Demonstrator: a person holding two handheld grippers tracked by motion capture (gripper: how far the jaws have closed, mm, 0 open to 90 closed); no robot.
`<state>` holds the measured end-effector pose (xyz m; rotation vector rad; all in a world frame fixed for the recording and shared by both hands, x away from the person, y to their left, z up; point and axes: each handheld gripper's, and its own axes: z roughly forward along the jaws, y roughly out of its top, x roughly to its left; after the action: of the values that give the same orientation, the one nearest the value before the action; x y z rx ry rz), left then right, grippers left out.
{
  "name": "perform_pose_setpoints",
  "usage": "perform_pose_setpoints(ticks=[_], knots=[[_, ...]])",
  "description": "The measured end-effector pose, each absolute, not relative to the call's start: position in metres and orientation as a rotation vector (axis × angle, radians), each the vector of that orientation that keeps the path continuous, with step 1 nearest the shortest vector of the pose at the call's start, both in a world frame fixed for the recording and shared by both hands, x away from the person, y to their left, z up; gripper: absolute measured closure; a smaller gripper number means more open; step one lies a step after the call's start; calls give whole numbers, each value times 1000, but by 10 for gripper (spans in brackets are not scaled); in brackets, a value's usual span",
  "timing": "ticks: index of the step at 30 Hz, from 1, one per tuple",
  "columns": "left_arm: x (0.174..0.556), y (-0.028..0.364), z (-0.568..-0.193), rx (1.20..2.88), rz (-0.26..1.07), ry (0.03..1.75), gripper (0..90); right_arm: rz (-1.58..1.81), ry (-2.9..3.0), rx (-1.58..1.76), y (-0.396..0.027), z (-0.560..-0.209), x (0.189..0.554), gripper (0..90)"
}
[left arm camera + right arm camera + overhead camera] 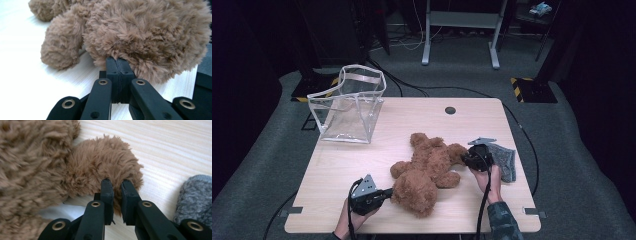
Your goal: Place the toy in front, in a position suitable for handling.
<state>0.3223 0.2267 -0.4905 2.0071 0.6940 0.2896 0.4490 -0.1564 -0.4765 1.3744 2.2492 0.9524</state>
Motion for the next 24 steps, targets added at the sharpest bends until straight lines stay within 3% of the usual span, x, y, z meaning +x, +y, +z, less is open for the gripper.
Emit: perform_pose_setpoints(ticks=[2,3,4,5,6,9,10,11,12,17,24], knots=[[323,228,-492,1996,260,719,884,951,2254,1400,-158,-479,450,775],[322,228,-492,1989,281,724,849,954,2251,1406,-159,-480,449,718],[322,228,-492,1989,281,724,756,954,2251,1406,-159,-480,449,718],[321,229,-491,1986,247,738,756,954,2256,1418,-160,-479,451,657],[320,229,-490,1987,263,751,642,999,2256,1391,-164,-475,451,539],[316,229,-485,1980,263,750,493,1046,2259,1362,-159,-461,451,422],[316,229,-485,1980,263,750,411,1046,2259,1362,-159,-461,451,422],[315,228,-482,1975,242,752,411,1057,2261,1350,-156,-455,451,371],[313,224,-479,1975,248,759,328,1086,2278,1314,-146,-442,450,327],[314,212,-478,2008,254,756,265,1112,2321,1220,-119,-422,451,222],[320,207,-479,2015,225,749,260,1121,2373,1143,-94,-413,462,179]])
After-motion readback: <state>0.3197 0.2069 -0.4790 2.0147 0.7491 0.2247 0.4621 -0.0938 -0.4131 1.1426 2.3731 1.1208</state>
